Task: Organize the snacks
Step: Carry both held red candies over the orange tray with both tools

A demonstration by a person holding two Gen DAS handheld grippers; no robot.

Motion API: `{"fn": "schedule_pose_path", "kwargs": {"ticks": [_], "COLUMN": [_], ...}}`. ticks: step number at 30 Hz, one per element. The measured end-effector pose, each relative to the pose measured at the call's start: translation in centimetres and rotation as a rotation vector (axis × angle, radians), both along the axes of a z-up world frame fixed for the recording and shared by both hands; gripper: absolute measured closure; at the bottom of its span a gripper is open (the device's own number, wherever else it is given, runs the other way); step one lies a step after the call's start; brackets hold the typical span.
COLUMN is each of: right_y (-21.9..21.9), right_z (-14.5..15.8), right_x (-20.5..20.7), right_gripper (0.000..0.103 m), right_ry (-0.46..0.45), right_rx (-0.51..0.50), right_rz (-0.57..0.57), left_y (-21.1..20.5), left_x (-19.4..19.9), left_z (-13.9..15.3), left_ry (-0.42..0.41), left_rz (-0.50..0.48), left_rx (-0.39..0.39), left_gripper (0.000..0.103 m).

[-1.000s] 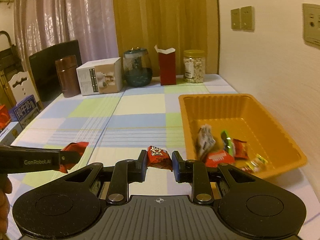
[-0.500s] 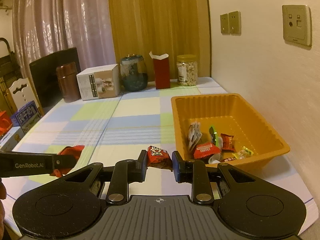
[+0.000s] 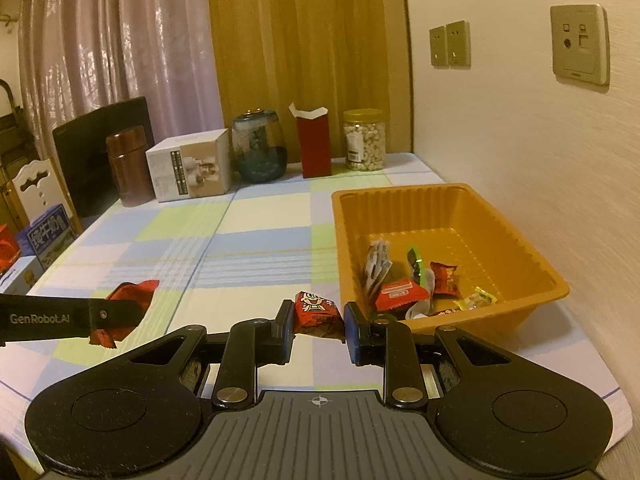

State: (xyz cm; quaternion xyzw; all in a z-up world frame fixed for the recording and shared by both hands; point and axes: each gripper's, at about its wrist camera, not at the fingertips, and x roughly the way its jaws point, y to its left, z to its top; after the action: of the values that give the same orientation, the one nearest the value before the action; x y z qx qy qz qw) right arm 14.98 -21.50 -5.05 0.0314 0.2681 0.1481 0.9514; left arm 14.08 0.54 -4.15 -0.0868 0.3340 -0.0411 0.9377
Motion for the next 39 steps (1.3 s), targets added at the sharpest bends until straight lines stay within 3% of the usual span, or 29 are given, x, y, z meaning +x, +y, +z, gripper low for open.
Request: {"fn": "schedule_pose_path", "kwargs": {"ticks": [18,39], "right_y": [-2.2,-10.5], "right_z": [0.5,2.7], "right_x": [0.0,3.7], "right_gripper": [0.077,0.077], "right_ry": [0.026,-0.045], "right_rx": [0.032,0.043], "right_rz": [-0.092,-0.257], "left_y": [-3.3,-11.5], "left_x": [0.8,6.5], "left_z": [1.3,3.0], "left_ry": [-0.024,-0.063], "left_rz": [-0.094,-0.243], "left_rx": [-0.022,-0.01], "left_gripper": [0.078,0.078]}}
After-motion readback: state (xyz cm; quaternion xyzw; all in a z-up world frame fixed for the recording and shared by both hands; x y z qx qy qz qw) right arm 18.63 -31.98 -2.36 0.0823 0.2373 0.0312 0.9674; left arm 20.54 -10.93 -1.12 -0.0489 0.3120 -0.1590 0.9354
